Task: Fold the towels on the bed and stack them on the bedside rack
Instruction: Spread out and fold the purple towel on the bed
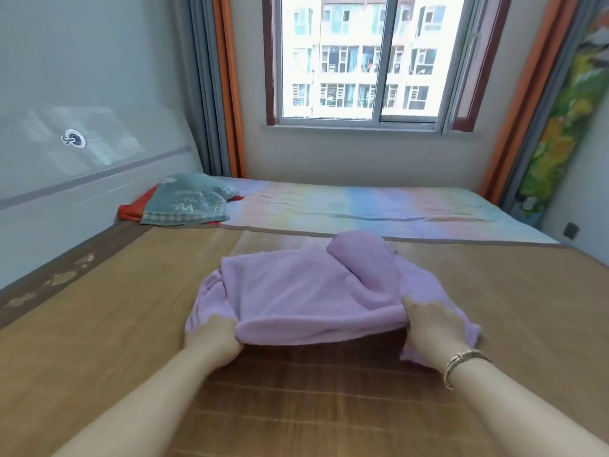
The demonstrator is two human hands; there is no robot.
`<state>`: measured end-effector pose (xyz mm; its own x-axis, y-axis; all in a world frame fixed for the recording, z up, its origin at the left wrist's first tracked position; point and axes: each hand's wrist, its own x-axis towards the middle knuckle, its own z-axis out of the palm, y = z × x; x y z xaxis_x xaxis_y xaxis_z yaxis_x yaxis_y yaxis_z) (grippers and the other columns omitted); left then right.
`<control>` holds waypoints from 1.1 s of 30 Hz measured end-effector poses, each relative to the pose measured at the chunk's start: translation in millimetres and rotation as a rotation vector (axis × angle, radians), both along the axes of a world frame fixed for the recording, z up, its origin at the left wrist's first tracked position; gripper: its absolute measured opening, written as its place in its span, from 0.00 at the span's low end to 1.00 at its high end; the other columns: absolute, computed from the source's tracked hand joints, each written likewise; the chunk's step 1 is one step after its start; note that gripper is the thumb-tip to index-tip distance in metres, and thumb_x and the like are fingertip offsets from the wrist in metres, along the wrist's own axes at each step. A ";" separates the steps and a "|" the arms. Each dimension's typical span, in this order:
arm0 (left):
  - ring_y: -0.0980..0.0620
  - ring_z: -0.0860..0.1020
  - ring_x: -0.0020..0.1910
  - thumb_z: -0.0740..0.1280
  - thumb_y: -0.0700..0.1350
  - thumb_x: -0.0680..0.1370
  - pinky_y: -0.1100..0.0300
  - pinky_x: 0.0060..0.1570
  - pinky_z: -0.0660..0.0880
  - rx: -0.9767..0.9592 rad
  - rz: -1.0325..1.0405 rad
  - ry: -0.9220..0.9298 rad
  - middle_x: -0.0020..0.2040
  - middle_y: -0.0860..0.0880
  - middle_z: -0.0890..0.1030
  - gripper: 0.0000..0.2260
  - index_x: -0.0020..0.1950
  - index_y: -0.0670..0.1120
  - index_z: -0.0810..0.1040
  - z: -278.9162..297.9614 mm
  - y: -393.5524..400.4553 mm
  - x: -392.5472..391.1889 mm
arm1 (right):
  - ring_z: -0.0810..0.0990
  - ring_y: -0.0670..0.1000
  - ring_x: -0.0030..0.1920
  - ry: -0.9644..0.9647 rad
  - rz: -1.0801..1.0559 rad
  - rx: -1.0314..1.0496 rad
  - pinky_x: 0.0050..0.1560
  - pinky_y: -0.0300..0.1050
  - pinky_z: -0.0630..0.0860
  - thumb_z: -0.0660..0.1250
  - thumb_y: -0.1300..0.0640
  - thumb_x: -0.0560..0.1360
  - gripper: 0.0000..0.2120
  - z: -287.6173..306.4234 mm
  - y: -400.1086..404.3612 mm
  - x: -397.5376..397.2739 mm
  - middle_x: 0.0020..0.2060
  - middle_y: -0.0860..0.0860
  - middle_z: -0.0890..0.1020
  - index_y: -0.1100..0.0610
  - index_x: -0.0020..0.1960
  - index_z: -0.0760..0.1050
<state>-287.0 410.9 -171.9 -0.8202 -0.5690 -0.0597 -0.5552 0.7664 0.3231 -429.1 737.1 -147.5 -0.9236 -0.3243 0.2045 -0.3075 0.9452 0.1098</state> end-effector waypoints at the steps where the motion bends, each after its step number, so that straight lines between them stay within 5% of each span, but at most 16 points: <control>1: 0.43 0.75 0.58 0.61 0.53 0.65 0.52 0.52 0.70 -0.061 -0.033 -0.109 0.56 0.48 0.75 0.19 0.54 0.53 0.77 -21.3 11.3 15.6 | 0.80 0.54 0.54 -0.017 0.005 0.047 0.49 0.45 0.75 0.66 0.58 0.71 0.27 -22.2 7.4 11.9 0.53 0.52 0.81 0.52 0.69 0.65; 4: 0.45 0.69 0.65 0.61 0.43 0.72 0.50 0.60 0.66 -0.312 -0.189 -0.259 0.69 0.49 0.66 0.18 0.62 0.51 0.71 -63.7 37.5 44.3 | 0.76 0.55 0.59 -0.082 0.039 0.167 0.53 0.46 0.73 0.59 0.62 0.74 0.23 -69.3 21.6 43.1 0.57 0.52 0.79 0.52 0.69 0.64; 7: 0.48 0.63 0.72 0.61 0.39 0.74 0.49 0.70 0.58 -0.330 -0.344 -0.204 0.77 0.50 0.58 0.26 0.72 0.51 0.62 -85.9 58.3 52.5 | 0.72 0.55 0.62 -0.151 0.020 0.207 0.55 0.47 0.72 0.61 0.62 0.73 0.24 -97.2 36.3 65.2 0.59 0.53 0.77 0.53 0.68 0.63; 10: 0.51 0.80 0.52 0.71 0.38 0.58 0.57 0.51 0.75 -0.365 -0.646 0.028 0.59 0.52 0.77 0.33 0.61 0.53 0.68 -92.3 79.2 49.0 | 0.76 0.59 0.52 -0.114 -0.018 0.105 0.42 0.50 0.76 0.75 0.59 0.60 0.26 -102.5 50.4 78.1 0.50 0.56 0.77 0.56 0.56 0.74; 12: 0.51 0.80 0.43 0.72 0.40 0.57 0.60 0.41 0.75 -0.375 -0.731 0.042 0.48 0.54 0.78 0.27 0.53 0.53 0.70 -91.5 89.8 46.7 | 0.78 0.61 0.36 -0.107 -0.010 0.045 0.27 0.48 0.74 0.81 0.59 0.42 0.28 -104.0 64.8 80.5 0.37 0.57 0.76 0.59 0.41 0.77; 13: 0.49 0.78 0.46 0.69 0.40 0.63 0.58 0.43 0.73 -0.328 -0.734 0.026 0.50 0.53 0.77 0.20 0.54 0.52 0.71 -91.9 94.6 45.5 | 0.78 0.61 0.34 -0.113 -0.009 0.014 0.27 0.48 0.73 0.81 0.57 0.44 0.26 -104.2 71.1 80.4 0.35 0.57 0.76 0.59 0.38 0.77; 16: 0.47 0.75 0.53 0.63 0.47 0.73 0.54 0.49 0.70 -0.204 -0.695 -0.116 0.55 0.52 0.73 0.12 0.57 0.51 0.72 -93.1 114.4 46.0 | 0.79 0.61 0.45 -0.156 0.009 -0.176 0.42 0.50 0.72 0.68 0.54 0.71 0.08 -100.0 81.7 83.3 0.44 0.56 0.79 0.58 0.46 0.73; 19: 0.46 0.75 0.55 0.64 0.51 0.74 0.52 0.49 0.70 -0.202 -0.638 -0.158 0.55 0.51 0.74 0.13 0.56 0.50 0.69 -100.0 127.6 47.5 | 0.77 0.60 0.43 -0.113 -0.047 -0.507 0.40 0.51 0.69 0.60 0.57 0.76 0.07 -103.5 87.4 86.5 0.40 0.55 0.77 0.57 0.40 0.68; 22: 0.45 0.75 0.55 0.60 0.51 0.74 0.51 0.51 0.71 -0.242 -0.582 -0.148 0.54 0.49 0.75 0.11 0.54 0.49 0.69 -106.0 137.8 45.6 | 0.74 0.57 0.39 -0.013 0.019 -0.629 0.39 0.50 0.68 0.60 0.59 0.77 0.09 -100.4 90.0 90.5 0.36 0.53 0.75 0.57 0.38 0.67; 24: 0.45 0.75 0.56 0.57 0.60 0.70 0.52 0.51 0.69 -0.174 -0.567 -0.057 0.55 0.51 0.76 0.19 0.55 0.51 0.68 -107.6 147.2 44.7 | 0.71 0.54 0.38 -0.031 0.103 -0.760 0.39 0.47 0.65 0.60 0.61 0.78 0.10 -93.2 86.1 93.9 0.34 0.51 0.73 0.56 0.38 0.66; 28: 0.48 0.72 0.64 0.69 0.63 0.68 0.53 0.62 0.69 0.055 -0.578 0.137 0.67 0.52 0.72 0.41 0.76 0.52 0.57 -91.5 184.4 32.3 | 0.69 0.51 0.38 -0.114 0.269 -0.956 0.40 0.46 0.68 0.56 0.61 0.78 0.08 -76.2 71.9 103.1 0.34 0.48 0.71 0.57 0.40 0.64; 30: 0.48 0.74 0.62 0.70 0.60 0.69 0.53 0.57 0.71 0.021 -0.603 0.178 0.65 0.52 0.72 0.36 0.73 0.53 0.60 -81.2 205.4 23.7 | 0.70 0.51 0.40 -0.101 0.359 -0.882 0.42 0.45 0.68 0.57 0.60 0.75 0.03 -67.6 68.5 110.6 0.36 0.49 0.72 0.57 0.44 0.64; 33: 0.44 0.77 0.48 0.63 0.45 0.73 0.54 0.38 0.67 0.005 -0.544 0.251 0.48 0.50 0.77 0.07 0.50 0.50 0.71 -70.8 222.5 13.9 | 0.70 0.50 0.39 -0.020 0.428 -0.663 0.39 0.41 0.64 0.63 0.64 0.68 0.09 -64.8 71.8 117.6 0.36 0.50 0.72 0.58 0.45 0.66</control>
<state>-273.0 633.4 -242.7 -0.9831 -0.0631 0.1718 0.0107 0.9174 0.3979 -311.5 808.9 -212.3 -0.7517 -0.4688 0.4639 -0.6553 0.6107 -0.4445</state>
